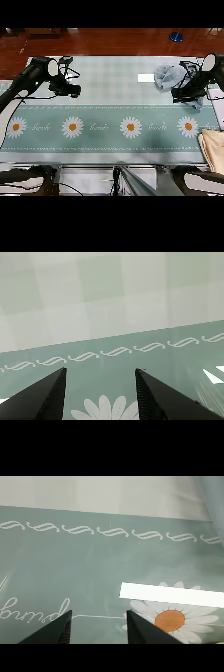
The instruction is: Fold the shirts.
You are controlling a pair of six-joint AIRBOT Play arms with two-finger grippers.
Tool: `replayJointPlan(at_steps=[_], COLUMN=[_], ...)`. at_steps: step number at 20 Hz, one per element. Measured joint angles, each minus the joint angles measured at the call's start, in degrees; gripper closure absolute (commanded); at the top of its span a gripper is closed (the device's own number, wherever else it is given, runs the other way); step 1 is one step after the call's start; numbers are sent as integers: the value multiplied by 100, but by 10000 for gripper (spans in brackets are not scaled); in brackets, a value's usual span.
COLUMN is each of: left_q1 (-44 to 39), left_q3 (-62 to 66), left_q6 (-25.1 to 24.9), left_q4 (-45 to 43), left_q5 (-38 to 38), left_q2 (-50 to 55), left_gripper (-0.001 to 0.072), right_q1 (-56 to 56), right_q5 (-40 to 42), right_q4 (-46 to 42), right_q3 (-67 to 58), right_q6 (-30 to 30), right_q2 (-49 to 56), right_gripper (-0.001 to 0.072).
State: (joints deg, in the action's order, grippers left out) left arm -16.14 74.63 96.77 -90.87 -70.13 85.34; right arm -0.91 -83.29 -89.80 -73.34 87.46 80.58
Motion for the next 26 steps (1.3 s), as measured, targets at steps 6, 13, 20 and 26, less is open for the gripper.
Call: replayJointPlan(at_steps=[6, 13, 20, 26], left_q1=[0, 72, 140, 116], left_q3=[0, 136, 1019, 1399], left_q6=[0, -258, -339, -387], left_q4=[0, -52, -68, -44], left_q5=[-35, 42, 96, 13], left_q2=[42, 46, 24, 17], left_gripper=[196, -13, -13, -13], right_q1=[0, -59, -990, -1722], right_q5=[839, 3040, 3611, 3080], right_q4=[-153, -1069, -815, 514], right_q3=[-52, -828, -1563, -1661], right_q6=[-168, -92, 223, -46], right_q2=[0, 35, 774, 1576], right_gripper=[273, 168, 113, 121])
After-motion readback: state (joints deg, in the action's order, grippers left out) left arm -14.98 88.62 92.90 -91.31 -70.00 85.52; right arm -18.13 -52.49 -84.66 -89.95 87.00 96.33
